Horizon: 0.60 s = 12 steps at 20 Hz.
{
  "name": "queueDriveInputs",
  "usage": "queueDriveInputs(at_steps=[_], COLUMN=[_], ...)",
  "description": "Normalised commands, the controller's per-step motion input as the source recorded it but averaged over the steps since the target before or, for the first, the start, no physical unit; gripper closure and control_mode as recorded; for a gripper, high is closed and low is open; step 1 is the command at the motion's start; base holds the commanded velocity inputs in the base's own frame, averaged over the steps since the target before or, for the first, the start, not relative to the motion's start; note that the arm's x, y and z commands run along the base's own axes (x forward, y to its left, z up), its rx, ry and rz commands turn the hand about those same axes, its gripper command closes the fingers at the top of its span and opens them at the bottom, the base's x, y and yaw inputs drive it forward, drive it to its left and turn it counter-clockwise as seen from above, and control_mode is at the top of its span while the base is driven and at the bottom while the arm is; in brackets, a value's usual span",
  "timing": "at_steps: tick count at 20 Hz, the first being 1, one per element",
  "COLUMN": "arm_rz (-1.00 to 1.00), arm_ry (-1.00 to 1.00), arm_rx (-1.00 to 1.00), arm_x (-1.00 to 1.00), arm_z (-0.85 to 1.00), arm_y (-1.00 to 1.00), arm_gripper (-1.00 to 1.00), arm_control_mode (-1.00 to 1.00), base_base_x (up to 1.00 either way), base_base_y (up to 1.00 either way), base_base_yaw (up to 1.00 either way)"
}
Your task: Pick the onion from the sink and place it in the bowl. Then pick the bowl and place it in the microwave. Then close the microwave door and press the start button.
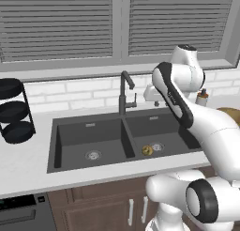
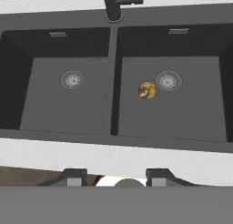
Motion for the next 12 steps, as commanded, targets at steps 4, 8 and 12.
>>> queueDriveInputs(at_steps=[4,8,12], arm_rz=[0.0,0.0,0.0], arm_ry=[-0.01,0.09,0.11], arm_rx=[0.02,0.21,0.18], arm_x=[-0.08,0.12,0.32], arm_z=[-0.14,-0.74,-0.87], arm_y=[-0.13,-0.86,-0.73], arm_gripper=[-1.0,-1.0,-1.0], arm_control_mode=[-1.0,-1.0,-1.0], base_base_x=[0.0,0.0,0.0], base_base_y=[0.0,0.0,0.0], base_base_yaw=[0.0,0.0,0.0])
